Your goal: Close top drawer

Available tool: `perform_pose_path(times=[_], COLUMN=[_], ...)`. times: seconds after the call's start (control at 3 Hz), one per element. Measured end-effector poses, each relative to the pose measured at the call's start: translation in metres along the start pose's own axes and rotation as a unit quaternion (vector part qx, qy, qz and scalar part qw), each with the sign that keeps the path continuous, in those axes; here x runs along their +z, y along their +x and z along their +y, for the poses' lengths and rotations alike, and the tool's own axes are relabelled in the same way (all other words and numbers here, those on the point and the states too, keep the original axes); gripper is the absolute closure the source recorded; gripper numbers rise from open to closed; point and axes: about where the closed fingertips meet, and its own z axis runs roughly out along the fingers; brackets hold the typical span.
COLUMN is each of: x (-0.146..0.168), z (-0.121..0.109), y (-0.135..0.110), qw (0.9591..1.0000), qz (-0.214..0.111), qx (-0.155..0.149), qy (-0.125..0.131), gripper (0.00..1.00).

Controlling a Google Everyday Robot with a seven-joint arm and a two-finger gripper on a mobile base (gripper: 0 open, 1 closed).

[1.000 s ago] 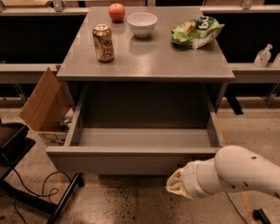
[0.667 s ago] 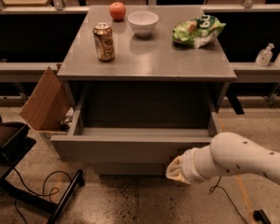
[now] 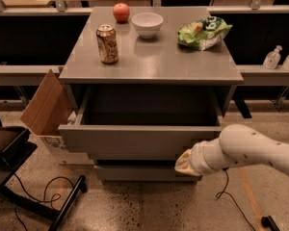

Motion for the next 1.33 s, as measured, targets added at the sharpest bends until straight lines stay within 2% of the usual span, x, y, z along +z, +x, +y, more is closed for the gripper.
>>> perform_pose_path(times=[0.33, 0.67, 1.33], x=[-0.001, -0.001, -0.014], z=[-0.066, -0.066, -0.140], y=[0.015, 0.015, 0.018], qw=[0.9995, 0.9995, 0.9975], qz=[-0.003, -0.003, -0.001], qx=[0.025, 0.025, 0.050], qy=[0.018, 0.018, 0.049], gripper=[1.00, 1.00, 1.00])
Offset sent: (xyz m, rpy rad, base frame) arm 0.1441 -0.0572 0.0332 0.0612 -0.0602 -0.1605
